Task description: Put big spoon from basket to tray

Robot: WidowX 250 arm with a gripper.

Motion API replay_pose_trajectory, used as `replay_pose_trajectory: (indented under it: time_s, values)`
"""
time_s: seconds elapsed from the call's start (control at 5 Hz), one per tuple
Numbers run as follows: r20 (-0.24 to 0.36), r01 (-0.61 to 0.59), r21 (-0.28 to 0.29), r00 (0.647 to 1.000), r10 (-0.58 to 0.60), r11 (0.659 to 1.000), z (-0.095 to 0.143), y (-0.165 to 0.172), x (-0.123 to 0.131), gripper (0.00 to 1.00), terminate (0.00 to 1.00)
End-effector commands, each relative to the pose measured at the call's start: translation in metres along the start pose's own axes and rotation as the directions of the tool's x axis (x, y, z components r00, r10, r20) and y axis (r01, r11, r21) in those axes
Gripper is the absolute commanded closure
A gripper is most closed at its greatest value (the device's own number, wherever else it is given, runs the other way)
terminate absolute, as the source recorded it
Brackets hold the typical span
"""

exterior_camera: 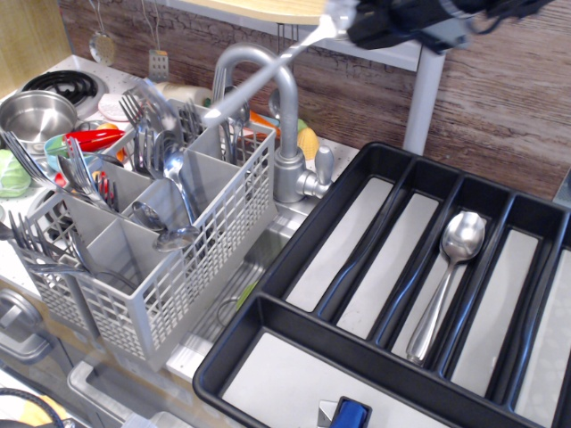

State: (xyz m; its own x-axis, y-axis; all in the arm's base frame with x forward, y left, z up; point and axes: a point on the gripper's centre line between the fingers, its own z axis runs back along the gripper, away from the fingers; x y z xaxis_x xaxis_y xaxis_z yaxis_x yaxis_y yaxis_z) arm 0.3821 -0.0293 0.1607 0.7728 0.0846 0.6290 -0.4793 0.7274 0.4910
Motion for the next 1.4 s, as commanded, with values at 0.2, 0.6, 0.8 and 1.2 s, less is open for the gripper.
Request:
replay_pose_trajectory:
  time_s: [0.2, 0.6, 0.8, 1.2]
  values:
    - [-0.218, -0.330, -0.329, 0.938, 0.269, 0.885, 0.032, -0.048, 0.016, 1.00, 0.00]
    - [-0.391, -0.422, -0.432, 0.884, 0.257, 0.797, 0.029, -0.103, -0.004, 1.00, 0.00]
    - [-0.428, -0.438, -0.450, 0.870, 0.243, 0.778, 0.027, -0.114, -0.015, 1.00, 0.00]
    - [-0.517, -0.410, -0.449, 0.844, 0.143, 0.794, 0.036, -0.115, -0.031, 1.00, 0.00]
